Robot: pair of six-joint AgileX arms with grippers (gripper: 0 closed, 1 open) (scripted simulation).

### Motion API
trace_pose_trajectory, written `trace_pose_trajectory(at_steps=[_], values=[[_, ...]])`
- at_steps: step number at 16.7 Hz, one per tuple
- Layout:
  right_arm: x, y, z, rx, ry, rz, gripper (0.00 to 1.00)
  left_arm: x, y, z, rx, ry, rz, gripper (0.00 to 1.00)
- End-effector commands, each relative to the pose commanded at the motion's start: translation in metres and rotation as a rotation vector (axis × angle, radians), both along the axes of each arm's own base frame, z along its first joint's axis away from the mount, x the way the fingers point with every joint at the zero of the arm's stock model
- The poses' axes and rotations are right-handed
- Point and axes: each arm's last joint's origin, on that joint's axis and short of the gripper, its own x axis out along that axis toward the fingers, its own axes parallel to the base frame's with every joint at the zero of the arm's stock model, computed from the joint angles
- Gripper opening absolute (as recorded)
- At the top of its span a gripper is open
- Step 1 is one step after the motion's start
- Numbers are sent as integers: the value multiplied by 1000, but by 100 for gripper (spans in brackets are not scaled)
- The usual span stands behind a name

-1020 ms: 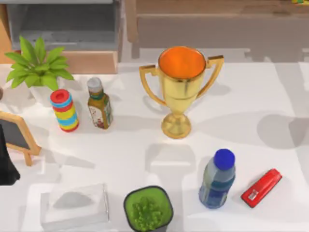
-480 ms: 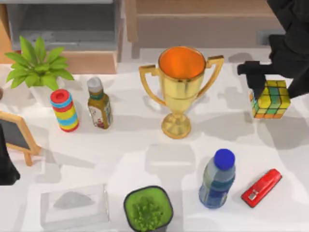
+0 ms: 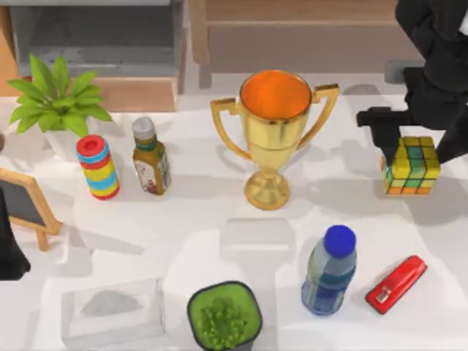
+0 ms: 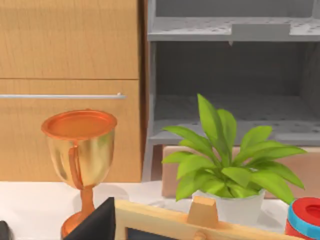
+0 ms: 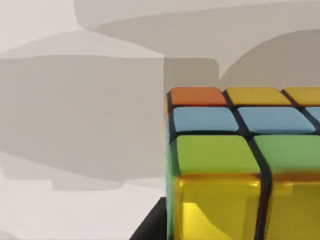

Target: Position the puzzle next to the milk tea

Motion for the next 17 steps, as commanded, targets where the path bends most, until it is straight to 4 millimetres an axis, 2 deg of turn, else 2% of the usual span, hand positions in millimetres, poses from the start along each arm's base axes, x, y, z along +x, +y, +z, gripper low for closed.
trace_pose_trajectory(at_steps=[17], values=[[1, 3, 4, 14, -62, 9, 0, 0, 0, 0, 0, 0, 0, 100]])
